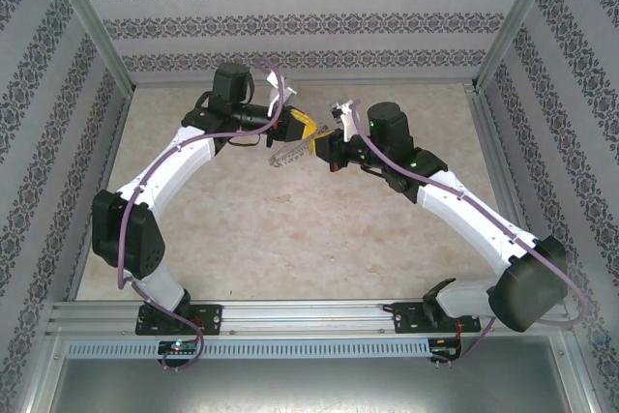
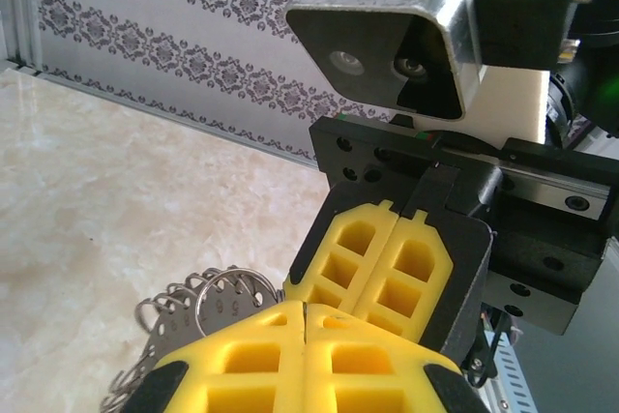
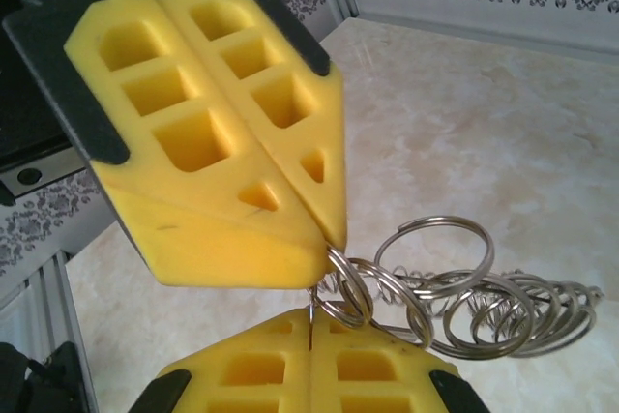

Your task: Put the keys on the keyring

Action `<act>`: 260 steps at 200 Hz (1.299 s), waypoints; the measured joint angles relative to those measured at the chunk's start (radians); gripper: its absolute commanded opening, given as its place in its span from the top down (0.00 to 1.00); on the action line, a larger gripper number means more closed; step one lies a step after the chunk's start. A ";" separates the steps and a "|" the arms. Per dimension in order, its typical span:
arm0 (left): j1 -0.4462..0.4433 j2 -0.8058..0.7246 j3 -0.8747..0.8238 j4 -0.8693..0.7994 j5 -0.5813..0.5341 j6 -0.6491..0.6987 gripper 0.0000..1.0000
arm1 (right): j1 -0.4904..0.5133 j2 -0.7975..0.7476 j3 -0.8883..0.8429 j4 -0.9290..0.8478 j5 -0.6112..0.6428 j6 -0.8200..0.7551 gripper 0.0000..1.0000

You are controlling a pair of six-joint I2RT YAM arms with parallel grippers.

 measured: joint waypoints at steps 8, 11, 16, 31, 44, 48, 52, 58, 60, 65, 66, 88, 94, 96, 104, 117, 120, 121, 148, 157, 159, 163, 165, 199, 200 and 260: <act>0.000 -0.004 -0.007 0.015 -0.004 -0.008 1.00 | 0.000 0.000 0.001 0.006 -0.003 0.017 1.00; 0.000 -0.005 -0.009 0.019 -0.006 -0.010 1.00 | 0.000 0.000 0.001 0.009 -0.006 0.024 1.00; 0.000 -0.007 -0.011 0.025 -0.008 -0.013 1.00 | 0.000 0.000 0.001 0.013 -0.011 0.034 1.00; 0.000 -0.009 -0.014 0.043 -0.010 -0.028 1.00 | 0.000 0.000 0.003 0.028 -0.030 0.053 0.88; 0.000 -0.012 -0.015 0.057 -0.011 -0.037 1.00 | 0.000 0.000 0.004 0.038 -0.046 0.067 0.71; 0.000 -0.012 -0.015 0.061 -0.013 -0.039 1.00 | 0.000 0.000 0.004 0.043 -0.057 0.069 0.70; -0.001 -0.013 -0.015 0.064 -0.015 -0.040 1.00 | 0.001 0.000 0.005 0.048 -0.067 0.063 0.70; -0.002 -0.013 -0.015 0.068 -0.018 -0.041 1.00 | 0.001 -0.002 0.006 0.050 -0.077 0.065 0.70; -0.003 -0.013 -0.016 0.069 -0.019 -0.042 1.00 | 0.000 -0.002 0.006 0.051 -0.079 0.066 0.70; -0.004 -0.013 -0.016 0.071 -0.021 -0.043 1.00 | 0.000 -0.004 0.006 0.053 -0.087 0.066 0.69; -0.004 -0.013 -0.016 0.071 -0.021 -0.043 1.00 | 0.000 -0.005 0.006 0.055 -0.089 0.066 0.69; -0.011 -0.013 -0.019 0.077 -0.022 -0.047 1.00 | -0.025 -0.031 0.005 0.059 -0.116 0.067 0.67; -0.012 -0.013 -0.019 0.082 -0.022 -0.047 1.00 | -0.038 -0.043 0.001 0.058 -0.123 0.068 0.66; -0.013 -0.013 -0.019 0.082 -0.022 -0.047 1.00 | -0.043 -0.050 -0.002 0.058 -0.122 0.069 0.66; -0.013 -0.013 -0.019 0.083 -0.022 -0.048 1.00 | -0.066 -0.073 -0.010 0.059 -0.124 0.069 0.66; -0.013 -0.013 -0.021 0.087 -0.022 -0.054 1.00 | -0.105 -0.119 -0.029 0.061 -0.126 0.070 0.66; -0.013 -0.013 -0.022 0.087 -0.022 -0.055 1.00 | -0.114 -0.129 -0.034 0.063 -0.126 0.070 0.66; -0.013 -0.013 -0.023 0.087 -0.022 -0.055 1.00 | -0.116 -0.132 -0.035 0.063 -0.126 0.070 0.66; -0.013 -0.013 -0.029 0.101 -0.027 -0.063 1.00 | -0.177 -0.223 -0.083 0.086 -0.107 0.093 0.67; -0.013 -0.013 -0.030 0.108 -0.028 -0.069 1.00 | -0.184 -0.238 -0.095 0.096 -0.095 0.097 0.67; -0.013 -0.013 -0.030 0.110 -0.028 -0.069 1.00 | -0.184 -0.240 -0.097 0.097 -0.094 0.098 0.68; -0.013 -0.013 -0.031 0.115 -0.028 -0.073 1.00 | -0.184 -0.243 -0.100 0.100 -0.092 0.100 0.69; -0.013 -0.013 -0.031 0.116 -0.028 -0.073 1.00 | -0.184 -0.243 -0.101 0.101 -0.092 0.100 0.69; -0.013 -0.013 -0.032 0.140 -0.027 -0.089 1.00 | -0.183 -0.199 -0.111 0.137 -0.110 0.119 0.71; -0.013 -0.013 -0.032 0.140 -0.027 -0.089 1.00 | -0.183 -0.197 -0.112 0.139 -0.112 0.119 0.71; -0.013 -0.013 -0.032 0.145 -0.024 -0.100 1.00 | -0.183 -0.096 -0.122 0.259 -0.239 0.142 0.71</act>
